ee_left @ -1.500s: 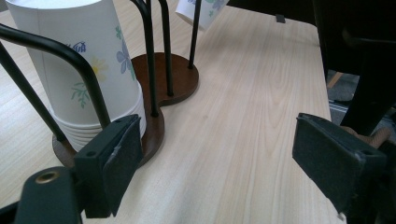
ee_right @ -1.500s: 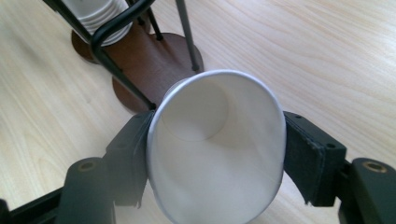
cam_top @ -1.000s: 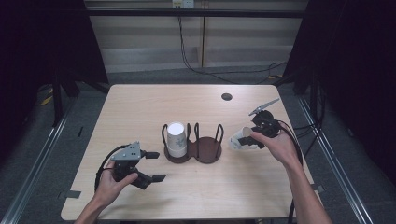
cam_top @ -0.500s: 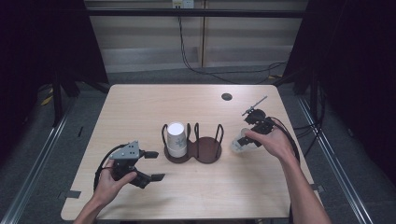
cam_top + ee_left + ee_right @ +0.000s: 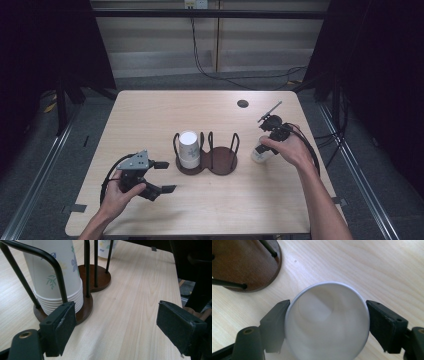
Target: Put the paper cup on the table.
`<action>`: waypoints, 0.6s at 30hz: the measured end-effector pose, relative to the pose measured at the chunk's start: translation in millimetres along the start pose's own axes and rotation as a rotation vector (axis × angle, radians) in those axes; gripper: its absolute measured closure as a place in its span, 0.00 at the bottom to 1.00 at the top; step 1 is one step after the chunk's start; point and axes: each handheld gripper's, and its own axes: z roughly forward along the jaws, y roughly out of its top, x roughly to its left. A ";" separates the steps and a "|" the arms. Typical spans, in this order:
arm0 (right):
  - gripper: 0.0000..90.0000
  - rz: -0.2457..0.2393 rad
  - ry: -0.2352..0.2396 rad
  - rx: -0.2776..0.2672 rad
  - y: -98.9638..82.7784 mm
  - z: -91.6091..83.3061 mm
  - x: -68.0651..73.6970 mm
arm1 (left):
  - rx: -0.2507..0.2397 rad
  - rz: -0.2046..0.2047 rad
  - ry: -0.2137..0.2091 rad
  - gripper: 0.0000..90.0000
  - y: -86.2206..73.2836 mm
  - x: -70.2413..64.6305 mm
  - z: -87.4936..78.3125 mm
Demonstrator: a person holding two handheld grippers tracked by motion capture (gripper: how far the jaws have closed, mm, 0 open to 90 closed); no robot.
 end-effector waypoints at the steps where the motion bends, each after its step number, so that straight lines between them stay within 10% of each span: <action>1: 0.24 0.005 -0.001 -0.004 -0.1 -0.3 -0.5 | -0.006 -0.003 -0.005 0.18 0.0 0.0 -0.4; 18: 0.26 0.042 -0.012 -0.095 5.0 7.3 0.7 | -0.014 -0.003 0.002 0.18 0.0 0.9 -2.1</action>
